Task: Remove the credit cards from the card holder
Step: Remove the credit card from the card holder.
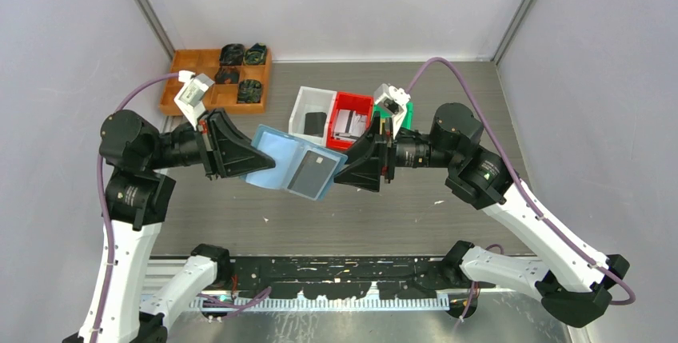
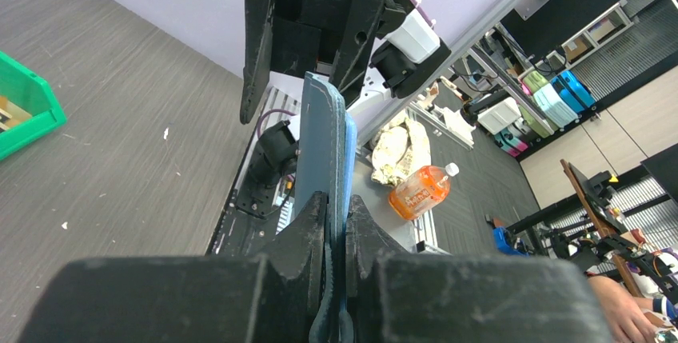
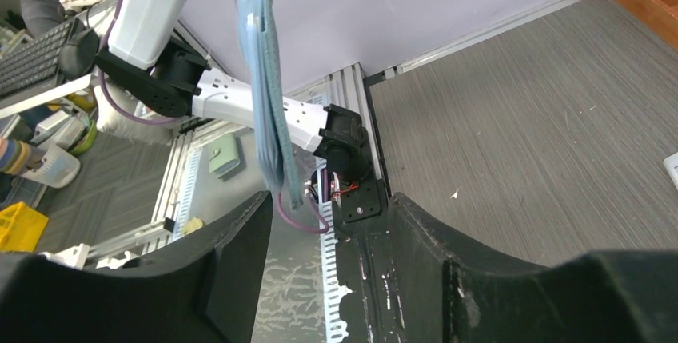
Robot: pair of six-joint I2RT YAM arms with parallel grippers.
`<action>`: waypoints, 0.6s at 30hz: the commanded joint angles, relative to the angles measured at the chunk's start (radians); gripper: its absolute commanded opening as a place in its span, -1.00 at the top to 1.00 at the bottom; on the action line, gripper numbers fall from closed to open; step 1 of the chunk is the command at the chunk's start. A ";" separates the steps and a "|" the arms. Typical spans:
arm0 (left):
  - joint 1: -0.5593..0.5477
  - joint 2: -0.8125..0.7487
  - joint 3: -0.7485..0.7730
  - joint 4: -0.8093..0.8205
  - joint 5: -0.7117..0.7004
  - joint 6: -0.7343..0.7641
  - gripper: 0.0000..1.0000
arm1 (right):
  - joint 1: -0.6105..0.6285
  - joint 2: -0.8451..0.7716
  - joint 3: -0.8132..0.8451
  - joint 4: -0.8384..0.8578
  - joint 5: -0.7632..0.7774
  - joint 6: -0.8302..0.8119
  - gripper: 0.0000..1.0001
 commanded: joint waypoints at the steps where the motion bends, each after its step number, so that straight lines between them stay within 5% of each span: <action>1: -0.003 -0.001 0.040 0.060 0.013 -0.004 1.00 | -0.005 -0.018 0.038 0.016 -0.055 -0.029 -0.21; 18: -0.002 -0.003 0.041 0.058 0.013 -0.004 1.00 | -0.005 0.028 0.055 0.083 -0.034 0.024 0.06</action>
